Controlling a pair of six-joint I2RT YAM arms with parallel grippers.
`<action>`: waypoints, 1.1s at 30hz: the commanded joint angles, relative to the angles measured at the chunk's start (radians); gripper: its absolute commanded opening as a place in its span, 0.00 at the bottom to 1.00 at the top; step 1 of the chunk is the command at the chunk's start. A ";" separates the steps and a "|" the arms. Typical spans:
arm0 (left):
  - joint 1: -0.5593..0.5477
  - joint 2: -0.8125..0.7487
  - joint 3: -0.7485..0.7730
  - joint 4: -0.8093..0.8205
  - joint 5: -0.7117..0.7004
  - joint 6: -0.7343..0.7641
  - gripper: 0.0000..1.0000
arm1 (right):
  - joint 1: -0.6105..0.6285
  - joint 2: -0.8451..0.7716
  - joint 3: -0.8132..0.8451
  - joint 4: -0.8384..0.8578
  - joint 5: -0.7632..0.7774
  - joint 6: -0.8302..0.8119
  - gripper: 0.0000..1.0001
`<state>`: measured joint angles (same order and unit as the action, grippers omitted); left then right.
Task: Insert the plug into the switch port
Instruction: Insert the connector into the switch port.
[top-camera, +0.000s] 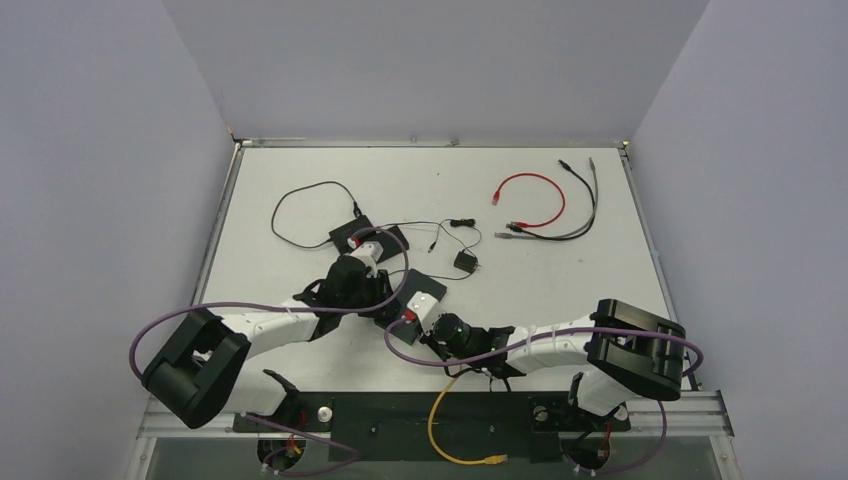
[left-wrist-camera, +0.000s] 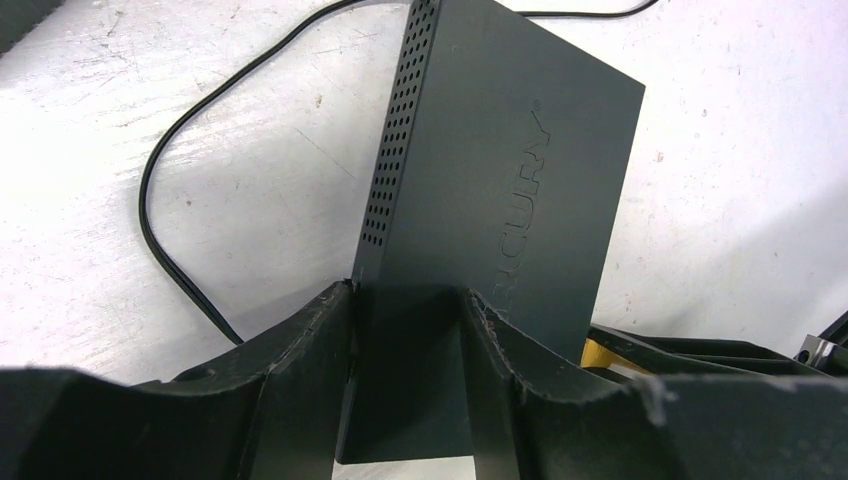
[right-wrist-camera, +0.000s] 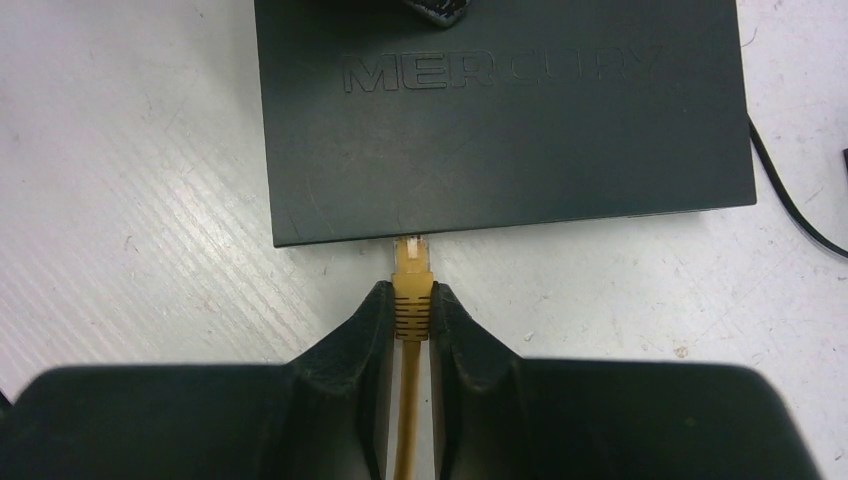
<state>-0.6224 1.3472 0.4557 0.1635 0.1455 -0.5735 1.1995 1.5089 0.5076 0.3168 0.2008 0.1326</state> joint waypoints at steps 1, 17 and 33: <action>-0.105 -0.029 -0.026 -0.010 0.214 -0.092 0.37 | -0.036 -0.021 0.093 0.285 0.028 -0.036 0.00; -0.157 -0.118 -0.076 0.021 0.228 -0.148 0.35 | -0.051 -0.074 0.132 0.275 -0.061 -0.125 0.00; -0.151 -0.239 0.018 -0.249 0.035 -0.094 0.55 | 0.048 -0.057 0.033 0.112 -0.148 0.007 0.00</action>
<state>-0.7330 1.1545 0.4030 -0.0189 0.0608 -0.6277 1.1999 1.4582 0.5167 0.2115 0.0307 0.0765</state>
